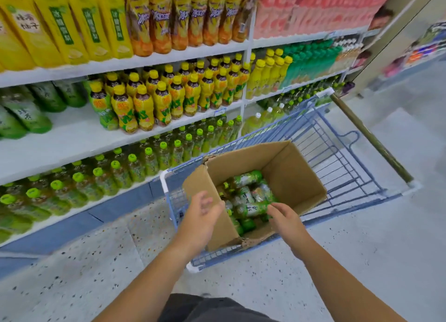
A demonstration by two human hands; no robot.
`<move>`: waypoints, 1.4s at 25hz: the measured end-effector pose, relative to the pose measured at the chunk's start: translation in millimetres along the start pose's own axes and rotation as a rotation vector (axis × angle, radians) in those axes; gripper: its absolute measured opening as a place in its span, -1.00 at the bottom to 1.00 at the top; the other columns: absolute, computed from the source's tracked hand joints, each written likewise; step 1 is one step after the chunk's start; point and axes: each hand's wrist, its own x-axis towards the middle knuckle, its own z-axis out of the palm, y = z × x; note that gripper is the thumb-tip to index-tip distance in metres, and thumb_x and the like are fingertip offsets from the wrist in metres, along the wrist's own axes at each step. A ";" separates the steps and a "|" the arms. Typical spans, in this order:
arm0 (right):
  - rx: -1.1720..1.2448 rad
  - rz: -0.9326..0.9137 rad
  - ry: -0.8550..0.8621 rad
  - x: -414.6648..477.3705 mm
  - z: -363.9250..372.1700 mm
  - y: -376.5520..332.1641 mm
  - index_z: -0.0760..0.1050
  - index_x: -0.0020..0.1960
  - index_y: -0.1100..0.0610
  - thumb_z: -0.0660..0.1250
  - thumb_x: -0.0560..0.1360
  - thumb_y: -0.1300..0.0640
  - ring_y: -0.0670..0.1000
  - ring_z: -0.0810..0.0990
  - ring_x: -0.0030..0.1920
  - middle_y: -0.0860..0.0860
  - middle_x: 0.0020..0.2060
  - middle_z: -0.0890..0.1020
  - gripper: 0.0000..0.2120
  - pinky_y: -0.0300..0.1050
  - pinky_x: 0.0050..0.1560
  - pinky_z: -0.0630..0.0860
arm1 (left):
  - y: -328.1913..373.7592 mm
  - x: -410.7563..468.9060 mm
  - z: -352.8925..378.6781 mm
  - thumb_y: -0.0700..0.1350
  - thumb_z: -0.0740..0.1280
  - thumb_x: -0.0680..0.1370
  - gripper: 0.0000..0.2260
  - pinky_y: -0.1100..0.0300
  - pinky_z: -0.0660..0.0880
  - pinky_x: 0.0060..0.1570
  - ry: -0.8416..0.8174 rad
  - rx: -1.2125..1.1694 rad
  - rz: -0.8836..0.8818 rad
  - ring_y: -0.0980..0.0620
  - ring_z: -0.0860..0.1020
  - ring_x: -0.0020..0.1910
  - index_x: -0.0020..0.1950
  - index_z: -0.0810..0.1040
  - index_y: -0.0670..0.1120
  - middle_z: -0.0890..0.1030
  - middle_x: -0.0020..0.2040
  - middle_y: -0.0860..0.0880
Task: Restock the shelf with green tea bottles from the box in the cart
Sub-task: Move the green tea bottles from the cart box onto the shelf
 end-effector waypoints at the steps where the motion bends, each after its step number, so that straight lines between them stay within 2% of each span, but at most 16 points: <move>1: 0.024 0.035 0.003 9.0 -1.4 1.9 0.46 0.32 -0.04 0.30 0.60 -0.11 -0.01 0.56 0.21 -0.03 0.24 0.56 -0.67 0.06 0.30 0.48 | -1.9 8.9 9.8 0.17 0.30 0.61 -0.44 0.27 0.41 0.00 -0.020 -0.008 -0.026 0.15 0.46 0.25 0.55 0.23 0.06 0.47 0.36 0.13; 5: 0.042 0.111 0.054 32.8 -1.2 13.9 0.47 0.36 0.04 0.30 0.61 -0.06 0.02 0.56 0.22 0.00 0.23 0.57 -0.63 0.10 0.32 0.49 | -3.4 46.9 49.4 0.21 0.29 0.61 -0.40 0.28 0.37 0.02 -0.164 -0.003 -0.117 0.20 0.47 0.15 0.57 0.21 0.02 0.45 0.33 0.10; 7: 0.009 0.115 0.071 48.0 -5.7 17.0 0.49 0.35 -0.01 0.30 0.59 -0.11 -0.03 0.54 0.21 -0.06 0.22 0.57 -0.63 0.08 0.28 0.50 | -2.6 71.8 69.6 0.25 0.31 0.56 -0.35 0.17 0.40 0.14 -0.215 0.018 -0.171 0.19 0.48 0.14 0.55 0.22 0.00 0.48 0.26 0.13; 9: -0.052 0.095 0.072 68.8 -12.5 17.8 0.49 0.34 -0.05 0.29 0.58 -0.13 -0.13 0.53 0.16 -0.13 0.18 0.57 -0.63 -0.03 0.20 0.47 | -3.3 98.8 87.4 0.29 0.30 0.50 -0.31 0.01 0.43 0.30 -0.223 0.017 -0.262 0.09 0.50 0.20 0.53 0.26 -0.01 0.47 0.18 0.13; 11: -0.134 0.079 0.065 97.8 -21.0 21.7 0.50 0.33 -0.05 0.30 0.58 -0.12 -0.20 0.51 0.08 -0.16 0.12 0.58 -0.64 -0.10 0.15 0.42 | -9.4 126.0 108.3 0.30 0.30 0.46 -0.41 -0.14 0.44 0.34 -0.210 -0.009 -0.383 0.00 0.50 0.18 0.38 0.39 -0.01 0.46 0.18 0.03; 12: -0.179 0.078 0.066 114.1 -25.9 25.1 0.50 0.33 -0.03 0.30 0.58 -0.11 -0.18 0.52 0.06 -0.16 0.09 0.58 -0.64 -0.12 0.14 0.40 | -13.7 136.2 120.3 0.30 0.30 0.44 -0.50 -0.14 0.47 0.30 -0.191 -0.065 -0.466 -0.02 0.51 0.11 0.24 0.43 0.02 0.47 0.15 0.00; 13: -0.228 0.080 0.057 130.8 -29.2 29.0 0.50 0.34 -0.01 0.30 0.58 -0.10 -0.14 0.53 0.05 -0.17 0.04 0.58 -0.63 -0.13 0.13 0.39 | -20.0 145.5 131.2 0.29 0.30 0.43 -0.55 -0.09 0.51 0.24 -0.153 -0.143 -0.561 -0.02 0.51 0.06 0.17 0.42 0.04 0.48 0.12 -0.01; 16: -0.399 0.064 -0.026 192.1 -39.7 38.1 0.48 0.38 0.05 0.30 0.58 -0.09 -0.05 0.53 0.08 -0.14 0.02 0.59 -0.58 -0.13 0.09 0.37 | -46.9 178.9 167.6 0.26 0.33 0.48 -0.52 0.03 0.54 0.04 -0.007 -0.324 -0.827 -0.05 0.52 0.07 0.28 0.40 0.03 0.50 0.14 -0.04; 19: -0.626 -0.034 -0.100 260.0 -48.1 43.8 0.42 0.43 0.10 0.30 0.58 -0.09 0.06 0.55 0.20 0.06 0.24 0.61 -0.52 -0.13 0.13 0.39 | -79.3 217.6 203.3 0.20 0.34 0.54 -0.55 0.02 0.55 0.04 0.151 -0.468 -0.979 -0.08 0.53 0.05 0.32 0.39 0.00 0.50 0.13 -0.09; 22: -0.817 -0.145 -0.207 322.5 -46.7 50.8 0.37 0.47 0.10 0.29 0.59 -0.07 0.10 0.59 0.19 0.08 0.26 0.59 -0.50 -0.17 0.06 0.42 | -110.2 252.3 230.5 0.14 0.37 0.57 -0.50 0.00 0.56 0.02 0.257 -0.647 -1.088 -0.13 0.56 0.01 0.41 0.37 -0.04 0.50 0.15 -0.19; 24: -0.900 -0.227 -0.273 359.8 -35.1 55.6 0.37 0.47 0.11 0.30 0.59 -0.03 0.11 0.58 0.19 0.10 0.26 0.58 -0.51 -0.16 0.08 0.43 | -130.7 274.7 242.1 0.09 0.41 0.56 -0.47 -0.05 0.54 0.08 0.340 -0.773 -1.118 -0.16 0.55 0.04 0.45 0.35 -0.07 0.48 0.18 -0.23; 28: -1.050 -0.471 -0.312 418.6 -5.8 67.8 0.35 0.43 0.19 0.29 0.58 0.00 0.20 0.42 0.33 0.16 0.33 0.45 -0.52 0.05 0.31 0.39 | -166.6 313.5 267.3 0.08 0.45 0.54 -0.47 -0.07 0.48 0.20 0.482 -0.897 -1.080 -0.14 0.51 0.07 0.43 0.42 -0.10 0.50 0.12 -0.16; 31: -1.159 -0.539 -0.293 447.7 6.9 83.7 0.19 0.53 0.19 0.24 0.59 0.01 0.18 0.20 0.50 0.14 0.52 0.23 -0.42 0.08 0.45 0.23 | -183.6 334.3 283.9 0.14 0.52 0.46 -0.37 -0.02 0.60 -0.04 0.582 -0.959 -1.068 -0.21 0.55 0.15 0.42 0.45 -0.11 0.57 0.18 -0.19; 32: -1.193 -0.569 -0.286 454.8 8.2 88.9 0.16 0.55 0.18 0.24 0.58 0.01 0.16 0.15 0.52 0.11 0.54 0.20 -0.39 0.06 0.46 0.19 | -187.8 338.0 288.3 0.16 0.54 0.43 -0.33 -0.03 0.59 -0.05 0.614 -0.955 -1.070 -0.22 0.54 0.20 0.42 0.45 -0.11 0.58 0.24 -0.20; 35: -1.255 -0.726 -0.216 469.0 12.6 91.6 0.30 0.43 0.18 0.35 0.50 -0.02 0.16 0.30 0.42 0.13 0.42 0.37 -0.42 0.04 0.38 0.27 | -196.9 343.7 298.1 0.04 0.54 0.47 -0.44 0.00 0.50 -0.02 0.767 -0.971 -1.023 -0.21 0.56 0.18 0.41 0.47 -0.09 0.59 0.25 -0.20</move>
